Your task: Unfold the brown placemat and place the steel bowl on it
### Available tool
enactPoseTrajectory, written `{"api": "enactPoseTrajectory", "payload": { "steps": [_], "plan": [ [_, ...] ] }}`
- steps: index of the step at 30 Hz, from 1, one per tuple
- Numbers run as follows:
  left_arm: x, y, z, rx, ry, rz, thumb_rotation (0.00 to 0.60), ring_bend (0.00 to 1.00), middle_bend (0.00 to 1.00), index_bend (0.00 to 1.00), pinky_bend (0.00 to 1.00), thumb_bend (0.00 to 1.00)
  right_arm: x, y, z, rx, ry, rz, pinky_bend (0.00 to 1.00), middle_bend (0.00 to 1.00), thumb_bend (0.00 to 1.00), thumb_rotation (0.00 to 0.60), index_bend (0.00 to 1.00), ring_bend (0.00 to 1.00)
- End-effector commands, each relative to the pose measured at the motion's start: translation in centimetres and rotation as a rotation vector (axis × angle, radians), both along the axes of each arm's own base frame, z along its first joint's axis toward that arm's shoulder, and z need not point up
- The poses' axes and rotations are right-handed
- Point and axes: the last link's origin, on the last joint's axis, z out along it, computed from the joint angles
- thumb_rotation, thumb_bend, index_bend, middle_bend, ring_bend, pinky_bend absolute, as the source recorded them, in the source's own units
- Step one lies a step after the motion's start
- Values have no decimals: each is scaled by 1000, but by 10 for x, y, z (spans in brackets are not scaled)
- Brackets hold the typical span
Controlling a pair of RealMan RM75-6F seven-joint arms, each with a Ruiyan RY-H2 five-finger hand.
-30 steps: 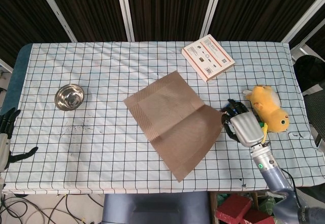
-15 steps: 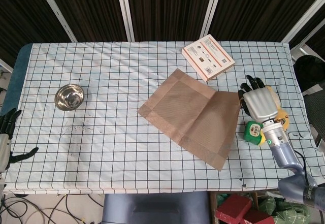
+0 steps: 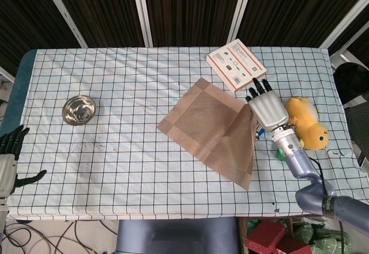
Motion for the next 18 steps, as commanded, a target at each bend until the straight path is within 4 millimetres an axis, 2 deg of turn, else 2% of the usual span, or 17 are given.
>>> {"api": "enactPoseTrajectory", "payload": {
  "steps": [1, 5, 8, 11, 18],
  "plan": [
    [0, -1, 0, -4, 1, 0, 600, 0, 0, 0, 0, 26, -6, -3, 4, -50, 22, -32, 159, 251, 410, 600, 551, 81],
    [0, 0, -1, -11, 2, -1, 600, 0, 0, 0, 0, 26, -27, 2, 19, -108, 65, -108, 158, 101, 218, 600, 231, 16],
    [0, 1, -2, -15, 7, -3, 600, 0, 0, 0, 0, 26, -42, 8, 27, -136, 80, -170, 158, 23, 144, 600, 69, 0],
    [1, 1, -2, -17, 8, -4, 600, 0, 0, 0, 0, 26, -53, 15, 37, -168, 91, -221, 158, 0, 109, 600, 0, 0],
    [5, 1, -2, -11, 6, -20, 600, 0, 0, 0, 0, 0, -68, 42, 57, -235, 28, -270, 158, 0, 43, 600, 0, 0]
  ]
}}
